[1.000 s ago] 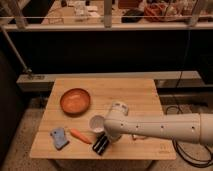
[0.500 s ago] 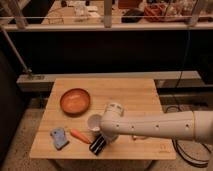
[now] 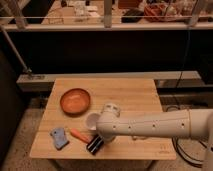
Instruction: Push the eraser across the table
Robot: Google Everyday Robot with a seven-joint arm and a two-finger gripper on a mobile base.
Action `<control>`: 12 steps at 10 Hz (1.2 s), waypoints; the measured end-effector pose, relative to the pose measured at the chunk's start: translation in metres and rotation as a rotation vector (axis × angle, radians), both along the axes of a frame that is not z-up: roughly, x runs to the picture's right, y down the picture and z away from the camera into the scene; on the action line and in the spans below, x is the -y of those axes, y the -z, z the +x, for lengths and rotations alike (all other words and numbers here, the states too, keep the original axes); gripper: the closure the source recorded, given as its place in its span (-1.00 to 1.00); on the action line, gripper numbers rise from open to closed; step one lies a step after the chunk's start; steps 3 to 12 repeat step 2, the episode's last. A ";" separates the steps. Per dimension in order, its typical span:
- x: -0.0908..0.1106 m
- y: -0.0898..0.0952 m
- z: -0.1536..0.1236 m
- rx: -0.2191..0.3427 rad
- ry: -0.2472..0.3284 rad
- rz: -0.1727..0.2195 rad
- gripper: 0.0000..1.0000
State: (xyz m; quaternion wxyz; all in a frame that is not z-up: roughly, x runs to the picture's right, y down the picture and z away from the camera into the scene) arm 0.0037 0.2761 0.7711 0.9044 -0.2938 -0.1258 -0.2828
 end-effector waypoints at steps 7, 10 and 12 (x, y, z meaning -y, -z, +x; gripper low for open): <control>0.000 -0.001 -0.010 0.008 0.009 0.002 1.00; 0.000 -0.001 -0.010 0.008 0.009 0.002 1.00; 0.000 -0.001 -0.010 0.008 0.009 0.002 1.00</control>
